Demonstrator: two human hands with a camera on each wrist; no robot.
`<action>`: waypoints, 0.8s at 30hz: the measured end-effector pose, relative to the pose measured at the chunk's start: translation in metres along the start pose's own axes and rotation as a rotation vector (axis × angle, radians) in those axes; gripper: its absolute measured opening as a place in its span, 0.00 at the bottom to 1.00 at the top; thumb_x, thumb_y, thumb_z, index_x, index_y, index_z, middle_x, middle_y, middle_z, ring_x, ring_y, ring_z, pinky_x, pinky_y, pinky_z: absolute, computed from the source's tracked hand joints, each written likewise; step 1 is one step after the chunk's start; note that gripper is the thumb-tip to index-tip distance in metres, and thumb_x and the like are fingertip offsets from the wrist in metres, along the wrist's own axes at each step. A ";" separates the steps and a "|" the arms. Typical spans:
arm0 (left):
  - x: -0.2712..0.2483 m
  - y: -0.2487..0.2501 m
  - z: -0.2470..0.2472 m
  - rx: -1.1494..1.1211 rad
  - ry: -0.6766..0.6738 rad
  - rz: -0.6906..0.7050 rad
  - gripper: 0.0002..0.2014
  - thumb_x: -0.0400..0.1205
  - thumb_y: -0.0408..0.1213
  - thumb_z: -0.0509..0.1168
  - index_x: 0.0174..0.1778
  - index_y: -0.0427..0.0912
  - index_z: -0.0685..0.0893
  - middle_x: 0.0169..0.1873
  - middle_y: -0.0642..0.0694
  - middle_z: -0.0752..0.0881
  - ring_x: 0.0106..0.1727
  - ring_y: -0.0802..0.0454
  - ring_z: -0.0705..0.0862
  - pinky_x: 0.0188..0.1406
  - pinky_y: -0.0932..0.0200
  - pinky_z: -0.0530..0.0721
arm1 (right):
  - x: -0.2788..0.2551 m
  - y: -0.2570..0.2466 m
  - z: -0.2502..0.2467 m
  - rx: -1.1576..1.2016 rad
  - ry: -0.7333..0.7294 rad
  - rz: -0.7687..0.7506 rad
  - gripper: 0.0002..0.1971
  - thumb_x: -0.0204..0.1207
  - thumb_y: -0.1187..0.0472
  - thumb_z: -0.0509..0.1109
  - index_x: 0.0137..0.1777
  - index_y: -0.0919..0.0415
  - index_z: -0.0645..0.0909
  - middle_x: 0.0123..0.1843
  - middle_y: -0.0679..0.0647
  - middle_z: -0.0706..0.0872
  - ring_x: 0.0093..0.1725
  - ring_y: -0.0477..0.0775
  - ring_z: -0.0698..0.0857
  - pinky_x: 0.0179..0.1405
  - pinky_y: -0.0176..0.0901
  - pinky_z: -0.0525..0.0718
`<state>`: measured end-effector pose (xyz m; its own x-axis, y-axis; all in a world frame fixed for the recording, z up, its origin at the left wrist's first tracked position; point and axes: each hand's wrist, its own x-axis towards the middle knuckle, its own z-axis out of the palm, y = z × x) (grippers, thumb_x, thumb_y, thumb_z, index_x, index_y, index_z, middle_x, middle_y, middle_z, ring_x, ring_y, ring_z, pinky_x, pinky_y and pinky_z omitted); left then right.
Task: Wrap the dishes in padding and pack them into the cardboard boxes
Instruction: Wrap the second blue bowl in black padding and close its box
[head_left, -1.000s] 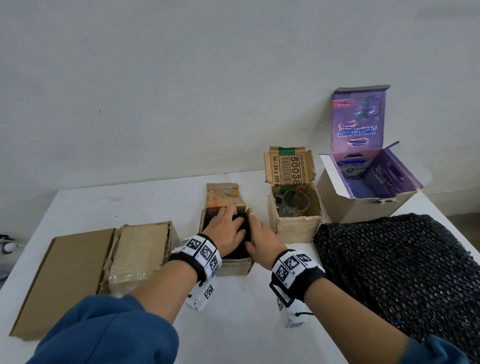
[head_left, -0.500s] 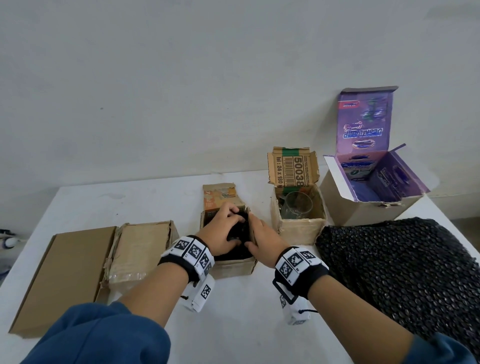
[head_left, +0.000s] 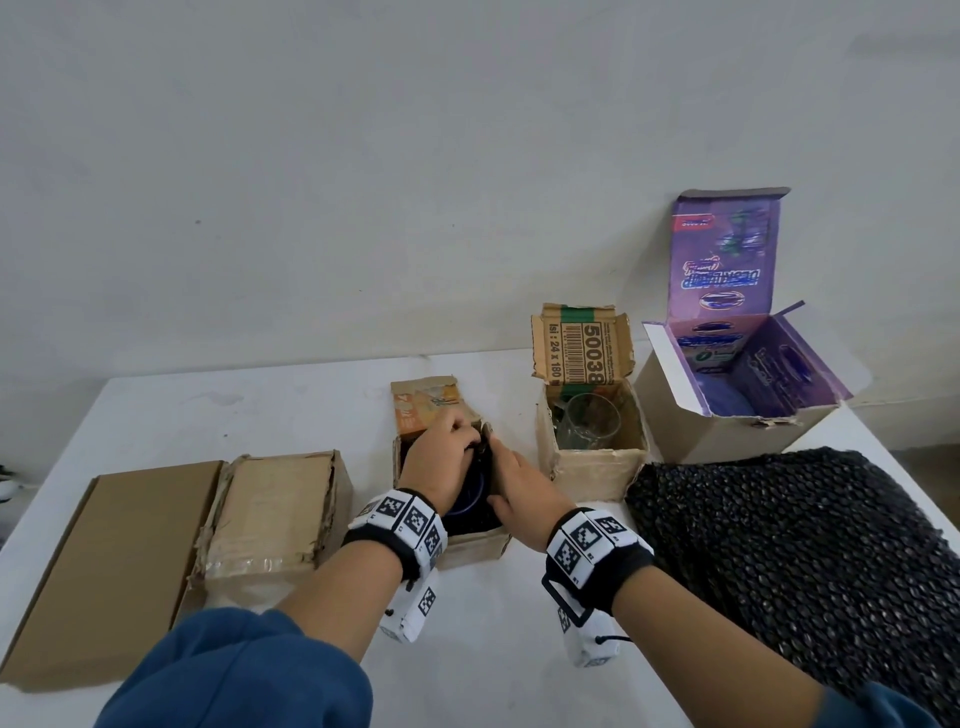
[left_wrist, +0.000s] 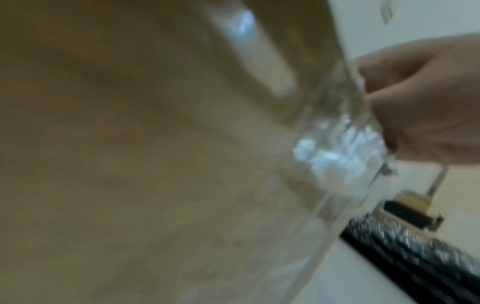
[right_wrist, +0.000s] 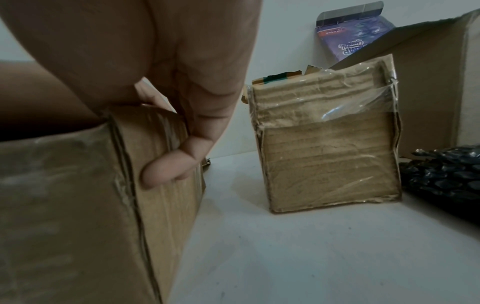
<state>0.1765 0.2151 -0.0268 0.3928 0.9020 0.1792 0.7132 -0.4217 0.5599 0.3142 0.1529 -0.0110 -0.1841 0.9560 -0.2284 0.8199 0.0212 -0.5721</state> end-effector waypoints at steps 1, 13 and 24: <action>0.000 0.001 0.001 -0.005 0.004 -0.019 0.09 0.81 0.29 0.60 0.54 0.38 0.83 0.51 0.45 0.79 0.48 0.46 0.80 0.48 0.57 0.78 | 0.000 0.000 0.000 0.000 -0.002 0.002 0.39 0.78 0.64 0.61 0.83 0.60 0.42 0.75 0.63 0.69 0.70 0.61 0.75 0.69 0.50 0.75; -0.007 -0.003 0.000 0.065 -0.104 0.151 0.12 0.84 0.38 0.58 0.61 0.40 0.76 0.58 0.44 0.79 0.58 0.48 0.77 0.61 0.54 0.76 | 0.004 0.000 0.000 0.006 -0.004 0.011 0.38 0.78 0.65 0.62 0.83 0.63 0.44 0.79 0.63 0.65 0.74 0.61 0.71 0.74 0.48 0.70; -0.017 -0.003 0.002 0.272 -0.168 0.152 0.15 0.83 0.37 0.59 0.66 0.40 0.76 0.60 0.44 0.72 0.51 0.47 0.79 0.52 0.52 0.81 | -0.001 0.001 0.001 0.018 0.014 0.007 0.37 0.79 0.65 0.61 0.83 0.63 0.44 0.79 0.62 0.63 0.73 0.60 0.72 0.71 0.46 0.72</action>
<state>0.1692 0.2012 -0.0332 0.5802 0.8088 0.0959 0.7588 -0.5796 0.2971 0.3144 0.1520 -0.0117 -0.1703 0.9601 -0.2218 0.8111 0.0088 -0.5848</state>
